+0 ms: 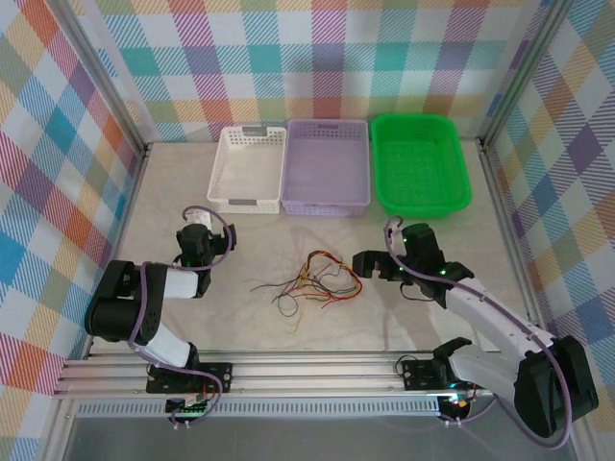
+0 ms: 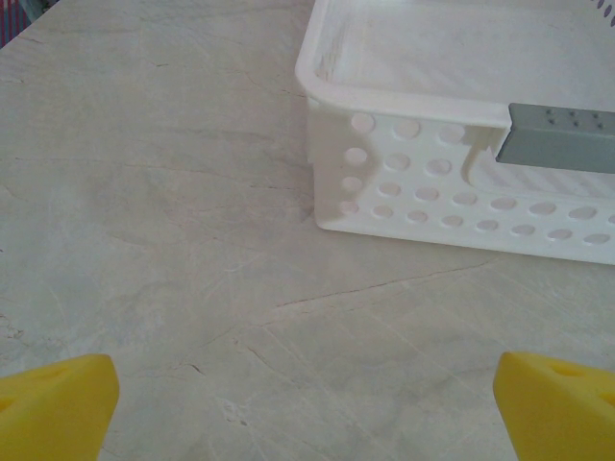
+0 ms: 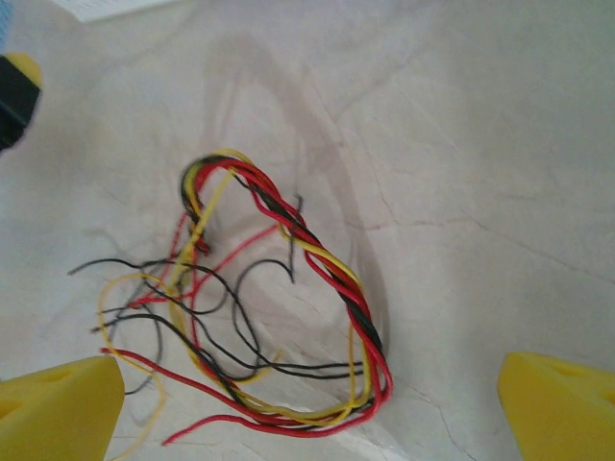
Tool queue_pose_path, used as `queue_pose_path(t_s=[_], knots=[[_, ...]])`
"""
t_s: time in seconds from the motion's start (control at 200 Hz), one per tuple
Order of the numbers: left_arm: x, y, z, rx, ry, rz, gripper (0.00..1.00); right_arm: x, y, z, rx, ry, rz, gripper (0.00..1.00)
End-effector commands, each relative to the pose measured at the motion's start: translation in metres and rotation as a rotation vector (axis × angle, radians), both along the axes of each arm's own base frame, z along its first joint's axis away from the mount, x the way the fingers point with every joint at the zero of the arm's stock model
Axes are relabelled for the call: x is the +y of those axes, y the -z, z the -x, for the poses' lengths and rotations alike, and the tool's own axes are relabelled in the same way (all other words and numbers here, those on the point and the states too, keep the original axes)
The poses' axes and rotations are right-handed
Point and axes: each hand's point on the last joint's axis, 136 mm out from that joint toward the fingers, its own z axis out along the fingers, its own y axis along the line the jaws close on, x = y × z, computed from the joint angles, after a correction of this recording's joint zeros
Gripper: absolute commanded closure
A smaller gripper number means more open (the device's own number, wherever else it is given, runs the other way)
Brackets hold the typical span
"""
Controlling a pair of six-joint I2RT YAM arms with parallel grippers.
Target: Untangle the cables
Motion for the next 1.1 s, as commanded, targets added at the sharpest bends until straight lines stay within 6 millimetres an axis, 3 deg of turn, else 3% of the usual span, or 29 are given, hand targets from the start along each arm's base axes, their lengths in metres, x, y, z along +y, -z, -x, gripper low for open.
queue_pose_path(t_s=[0.0, 0.32, 0.445, 0.82, 0.945, 1.095], knots=[[0.003, -0.007, -0.004, -0.035, -0.012, 0.012, 0.00, -0.007, 0.026, 0.009, 0.055, 0.044, 0.081, 0.02], [0.003, -0.007, -0.003, -0.034, -0.011, 0.011, 0.00, 0.014, 0.057, 0.019, 0.101, 0.031, 0.170, 0.12], [0.003, -0.007, -0.004, -0.035, -0.012, 0.012, 0.00, 0.018, 0.070, 0.019, 0.121, 0.029, 0.236, 0.21], [0.003, -0.007, -0.004, -0.035, -0.011, 0.012, 0.00, 0.025, 0.088, 0.006, 0.141, 0.041, 0.294, 0.41], [0.003, -0.008, -0.003, -0.036, -0.011, 0.012, 0.00, 0.025, 0.095, 0.000, 0.153, 0.064, 0.318, 0.51], [0.003, -0.008, -0.003, -0.036, -0.012, 0.012, 0.00, 0.026, 0.105, 0.000, 0.179, 0.067, 0.334, 0.54]])
